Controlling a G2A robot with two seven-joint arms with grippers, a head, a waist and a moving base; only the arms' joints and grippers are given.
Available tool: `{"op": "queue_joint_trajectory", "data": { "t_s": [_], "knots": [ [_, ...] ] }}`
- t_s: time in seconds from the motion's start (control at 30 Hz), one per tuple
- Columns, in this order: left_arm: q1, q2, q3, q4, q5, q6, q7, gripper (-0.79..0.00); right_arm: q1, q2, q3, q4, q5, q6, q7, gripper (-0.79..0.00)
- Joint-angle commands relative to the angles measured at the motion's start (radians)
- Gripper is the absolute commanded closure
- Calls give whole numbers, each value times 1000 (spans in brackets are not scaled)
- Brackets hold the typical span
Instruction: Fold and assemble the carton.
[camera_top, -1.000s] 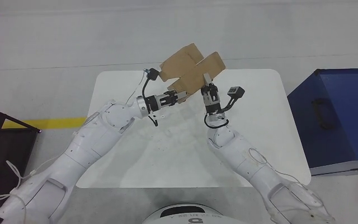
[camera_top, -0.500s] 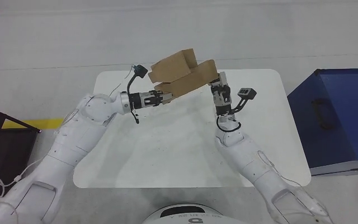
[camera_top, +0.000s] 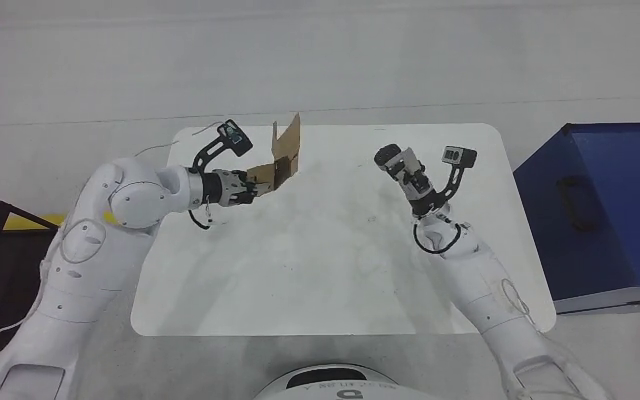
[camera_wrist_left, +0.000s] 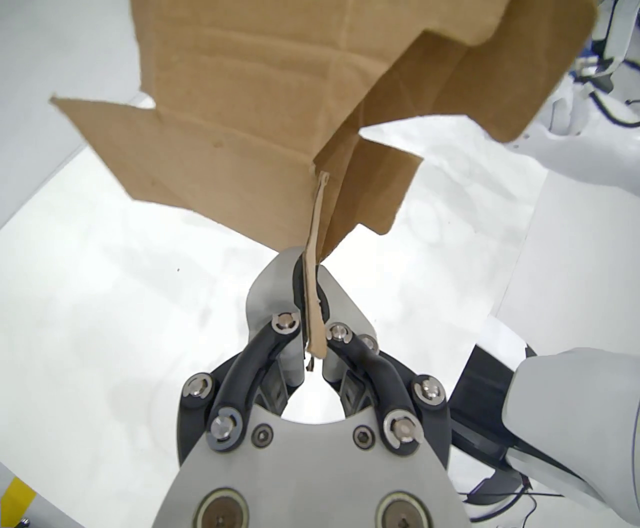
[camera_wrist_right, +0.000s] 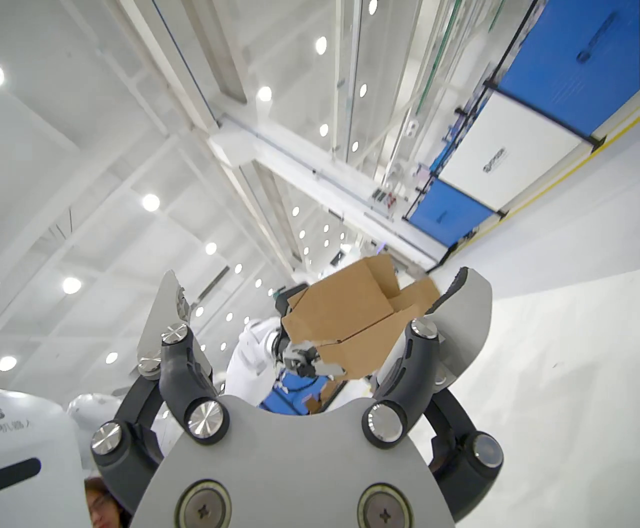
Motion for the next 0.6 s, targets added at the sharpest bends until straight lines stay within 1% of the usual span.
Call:
{"op": "queue_joint_trajectory", "data": {
  "t_s": [0.0,0.07,0.13,0.17,0.23,0.3,0.4,0.47,0.57],
  "knots": [
    [4,2,10,-20,12,5,-34,0,18,-1,-7,2,12,40,34,-763],
    [9,2,19,-40,40,11,-44,0,41,-5,-25,20,32,62,58,-751],
    [16,4,18,-66,88,28,-28,0,72,-12,-44,60,50,78,73,-742],
    [24,5,12,-82,119,45,-8,0,88,-16,-55,85,57,82,76,-748],
    [47,8,-13,-125,205,98,58,0,113,-25,-80,130,66,80,88,-736],
    [84,12,-32,-169,278,139,110,0,129,-34,-108,162,73,66,112,-739],
    [121,18,-62,-216,315,139,133,0,153,-45,-143,201,79,46,162,-720],
    [140,23,-75,-246,315,123,117,0,167,-51,-159,222,91,36,186,-705],
    [166,27,-92,-282,310,115,92,0,184,-59,-174,247,117,24,213,-653]
  ]
}}
